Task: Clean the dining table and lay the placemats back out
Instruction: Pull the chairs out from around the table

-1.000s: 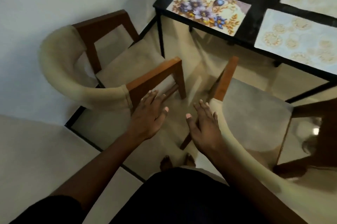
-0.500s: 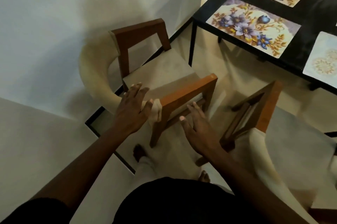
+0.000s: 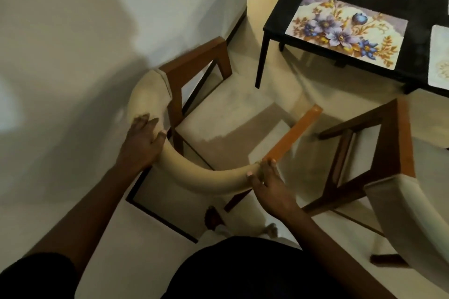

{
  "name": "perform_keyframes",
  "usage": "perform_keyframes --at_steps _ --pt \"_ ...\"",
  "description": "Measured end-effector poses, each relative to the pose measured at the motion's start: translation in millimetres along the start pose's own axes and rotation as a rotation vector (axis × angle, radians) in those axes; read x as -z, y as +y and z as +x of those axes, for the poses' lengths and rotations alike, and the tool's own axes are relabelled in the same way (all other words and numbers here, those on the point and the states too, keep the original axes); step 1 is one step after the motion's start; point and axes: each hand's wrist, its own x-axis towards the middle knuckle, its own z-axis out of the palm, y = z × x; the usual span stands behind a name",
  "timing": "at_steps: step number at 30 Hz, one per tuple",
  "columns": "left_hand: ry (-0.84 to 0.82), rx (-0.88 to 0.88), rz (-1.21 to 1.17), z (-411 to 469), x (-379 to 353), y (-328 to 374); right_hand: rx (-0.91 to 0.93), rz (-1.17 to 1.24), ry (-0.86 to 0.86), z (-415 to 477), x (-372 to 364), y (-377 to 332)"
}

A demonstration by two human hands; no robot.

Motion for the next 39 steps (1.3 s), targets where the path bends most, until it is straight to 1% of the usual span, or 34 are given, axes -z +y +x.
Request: perform_keyframes --at_steps 2,4,6,8,10,12,14,16,17,21,22,24,25,27,29,30,32,33,37,39 --pt "-0.040 0.001 0.060 19.4 3.2 -13.8 -0.040 0.003 -0.058 7.3 -7.3 -0.5" --pt "-0.091 -0.015 0.163 43.9 1.7 -22.3 -0.054 0.034 -0.073 16.6 -11.7 -0.8" --pt "-0.119 -0.015 0.240 61.3 0.6 -28.1 -0.049 0.077 -0.049 23.1 -17.0 2.4" --pt "-0.112 -0.007 0.296 72.9 -0.8 -32.7 -0.033 0.093 -0.004 25.6 -22.9 4.5" --pt "-0.139 0.006 0.335 88.4 1.1 -32.4 -0.054 0.135 0.049 30.7 -25.9 3.8" --pt "-0.146 0.022 0.326 98.2 1.1 -34.7 -0.049 0.169 0.102 28.7 -32.0 -2.8" --pt "-0.176 0.042 0.317 104.5 1.7 -40.5 -0.086 0.215 0.143 24.0 -36.1 -7.4" --pt "-0.174 -0.002 0.334 126.3 5.5 -48.3 -0.123 0.263 0.215 33.2 -39.8 -13.7" --pt "-0.170 0.030 0.288 126.9 8.2 -49.6 -0.139 0.244 0.222 32.2 -39.9 -11.2" --pt "-0.251 0.006 0.132 209.5 34.7 -37.0 -0.299 0.318 0.396 55.4 -55.5 -26.1" --pt "-0.259 0.044 0.108 213.0 34.9 -38.3 -0.306 0.313 0.406 50.9 -54.9 -24.6" --pt "-0.290 0.080 0.081 244.0 37.7 -35.6 -0.412 0.381 0.466 57.7 -57.1 -31.4" --pt "-0.283 0.126 0.063 248.7 39.0 -42.7 -0.439 0.408 0.477 57.8 -51.7 -29.6" --pt "-0.338 0.069 0.076 280.8 34.2 -47.5 -0.537 0.501 0.536 65.9 -50.7 -34.7" --pt "-0.369 -0.003 0.030 292.2 31.8 -47.9 -0.574 0.518 0.583 70.3 -48.3 -29.8" --pt "-0.371 -0.024 0.010 297.0 31.8 -40.6 -0.619 0.531 0.595 71.9 -45.1 -29.5" --pt "-0.318 0.018 -0.020 297.6 34.3 -30.4 -0.660 0.536 0.561 74.5 -37.3 -29.2" --pt "-0.305 0.042 0.011 298.1 32.7 -28.8 -0.682 0.541 0.555 75.6 -36.9 -27.6" --pt "-0.276 0.071 0.002 296.1 36.0 -34.8 -0.645 0.481 0.559 76.6 -36.1 -27.4" --pt "-0.272 0.047 -0.004 294.9 34.8 -31.5 -0.620 0.448 0.560 75.1 -34.4 -21.3"
